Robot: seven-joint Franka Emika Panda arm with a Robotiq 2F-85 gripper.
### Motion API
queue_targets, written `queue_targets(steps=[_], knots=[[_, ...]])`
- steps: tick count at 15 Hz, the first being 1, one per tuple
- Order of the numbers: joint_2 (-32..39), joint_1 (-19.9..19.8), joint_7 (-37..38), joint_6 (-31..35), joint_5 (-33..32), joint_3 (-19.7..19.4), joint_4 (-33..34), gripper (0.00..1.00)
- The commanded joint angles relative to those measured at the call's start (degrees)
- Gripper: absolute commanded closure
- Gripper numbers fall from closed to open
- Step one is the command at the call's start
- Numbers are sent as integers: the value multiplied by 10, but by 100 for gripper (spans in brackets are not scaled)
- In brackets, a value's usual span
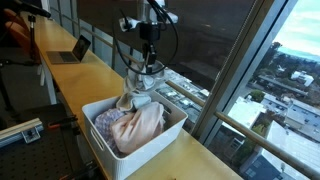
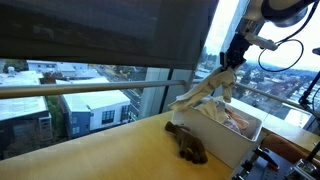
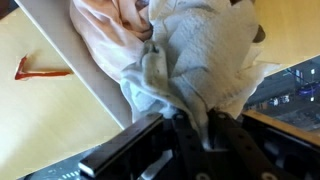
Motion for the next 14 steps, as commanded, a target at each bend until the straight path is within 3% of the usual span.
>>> queue_targets(steps=[1,7,14], knots=[[-34,-18,-7,-13,-19,-13,-8,95],[-44,-38,-2,0,-37,-17,-31,95],[2,-7,17,35,-34,10,-89,95]])
